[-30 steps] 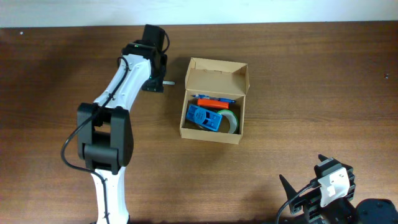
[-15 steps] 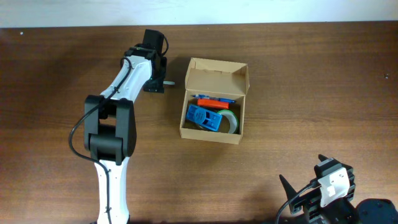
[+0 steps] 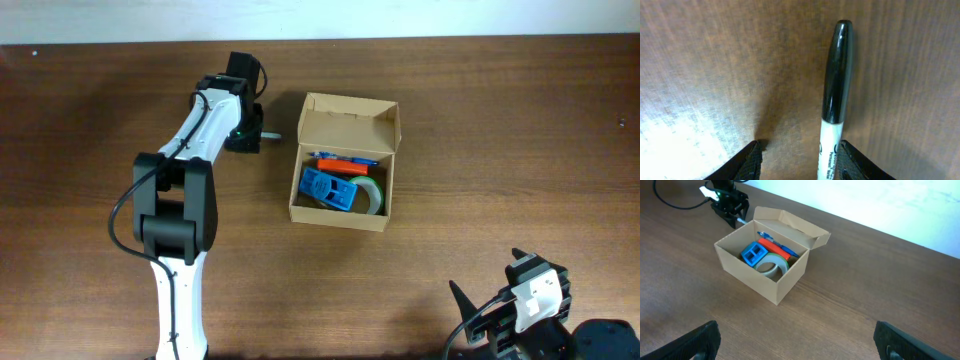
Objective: Pack container
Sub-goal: 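Move left gripper to the black Sharpie marker and grasp it, then carry the black Sharpie into the box and release it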
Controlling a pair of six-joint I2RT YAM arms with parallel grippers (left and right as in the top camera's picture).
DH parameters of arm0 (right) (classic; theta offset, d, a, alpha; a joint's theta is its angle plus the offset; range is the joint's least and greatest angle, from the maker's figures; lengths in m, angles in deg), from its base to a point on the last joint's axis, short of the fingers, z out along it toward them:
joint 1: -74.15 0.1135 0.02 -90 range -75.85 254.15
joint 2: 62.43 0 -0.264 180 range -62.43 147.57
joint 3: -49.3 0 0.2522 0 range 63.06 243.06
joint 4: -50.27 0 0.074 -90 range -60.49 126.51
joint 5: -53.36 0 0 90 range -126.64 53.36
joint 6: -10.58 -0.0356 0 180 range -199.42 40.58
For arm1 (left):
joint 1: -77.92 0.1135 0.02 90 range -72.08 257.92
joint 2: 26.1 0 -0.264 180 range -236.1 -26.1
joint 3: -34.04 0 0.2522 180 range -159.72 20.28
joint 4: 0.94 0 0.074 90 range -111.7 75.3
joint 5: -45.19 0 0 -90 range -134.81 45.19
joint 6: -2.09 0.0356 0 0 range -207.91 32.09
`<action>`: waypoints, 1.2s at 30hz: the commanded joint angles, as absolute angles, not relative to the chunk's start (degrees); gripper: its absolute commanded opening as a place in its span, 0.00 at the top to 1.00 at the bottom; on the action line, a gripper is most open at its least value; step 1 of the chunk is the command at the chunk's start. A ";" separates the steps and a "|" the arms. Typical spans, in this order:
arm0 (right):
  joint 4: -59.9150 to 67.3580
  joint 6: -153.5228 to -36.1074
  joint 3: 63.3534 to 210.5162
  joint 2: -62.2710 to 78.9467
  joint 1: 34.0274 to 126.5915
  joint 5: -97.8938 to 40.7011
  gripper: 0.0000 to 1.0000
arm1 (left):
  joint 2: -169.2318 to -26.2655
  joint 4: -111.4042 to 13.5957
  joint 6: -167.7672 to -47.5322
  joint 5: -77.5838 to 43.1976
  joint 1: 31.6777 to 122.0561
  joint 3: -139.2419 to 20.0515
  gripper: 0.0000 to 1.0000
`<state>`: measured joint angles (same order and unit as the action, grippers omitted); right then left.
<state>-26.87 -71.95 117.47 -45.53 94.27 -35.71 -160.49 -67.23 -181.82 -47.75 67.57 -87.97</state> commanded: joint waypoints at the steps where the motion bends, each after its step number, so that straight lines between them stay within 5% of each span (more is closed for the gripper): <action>1: -26.74 -72.41 117.32 -45.86 93.96 -36.24 0.01 | -161.19 -68.78 -181.73 -46.90 67.92 -88.69 0.51; 7: -26.74 -72.41 117.32 -45.86 93.96 -36.24 0.01 | -161.19 -70.12 -182.80 -45.45 67.92 -88.69 0.52; 11: -26.74 -72.41 117.32 -45.86 93.96 -36.24 0.01 | -161.19 -70.29 -182.80 -43.99 67.89 -88.69 0.63; 21: -26.74 -72.41 117.32 -45.86 93.94 -36.24 0.01 | -161.19 -75.67 -182.80 -41.96 67.81 -88.69 0.64; 30: -26.74 -72.41 117.32 -45.86 93.94 -36.24 0.01 | -161.19 -77.83 -182.50 -41.69 67.81 -88.69 0.96; 36: -26.74 -72.41 117.32 -45.86 93.96 -36.24 0.01 | -159.94 -77.79 -182.13 -41.65 67.54 -88.71 0.98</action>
